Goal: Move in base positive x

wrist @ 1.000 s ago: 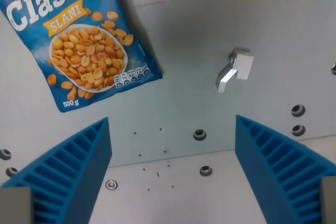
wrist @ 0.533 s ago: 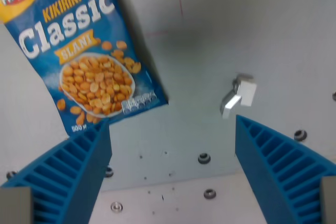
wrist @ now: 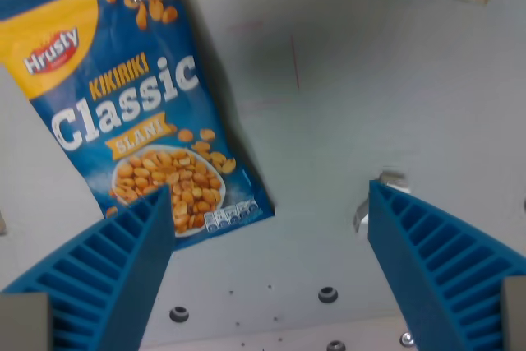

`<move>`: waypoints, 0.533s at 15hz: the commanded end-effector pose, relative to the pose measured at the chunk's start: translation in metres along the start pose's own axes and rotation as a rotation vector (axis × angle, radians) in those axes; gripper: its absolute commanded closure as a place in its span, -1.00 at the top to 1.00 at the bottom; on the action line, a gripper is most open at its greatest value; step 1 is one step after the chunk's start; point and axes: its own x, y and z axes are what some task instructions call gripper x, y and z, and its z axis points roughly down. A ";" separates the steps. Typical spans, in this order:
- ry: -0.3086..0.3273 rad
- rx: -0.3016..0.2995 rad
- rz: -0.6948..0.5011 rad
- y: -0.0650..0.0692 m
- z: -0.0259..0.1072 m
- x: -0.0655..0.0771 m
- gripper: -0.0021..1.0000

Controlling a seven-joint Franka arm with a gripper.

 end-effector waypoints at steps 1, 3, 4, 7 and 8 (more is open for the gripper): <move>-0.029 0.000 0.016 -0.005 -0.003 0.016 1.00; -0.029 0.000 0.016 -0.007 -0.002 0.026 1.00; -0.029 0.000 0.016 -0.008 -0.001 0.031 1.00; -0.029 0.000 0.016 -0.011 0.000 0.046 1.00; -0.029 0.000 0.016 -0.012 0.001 0.051 1.00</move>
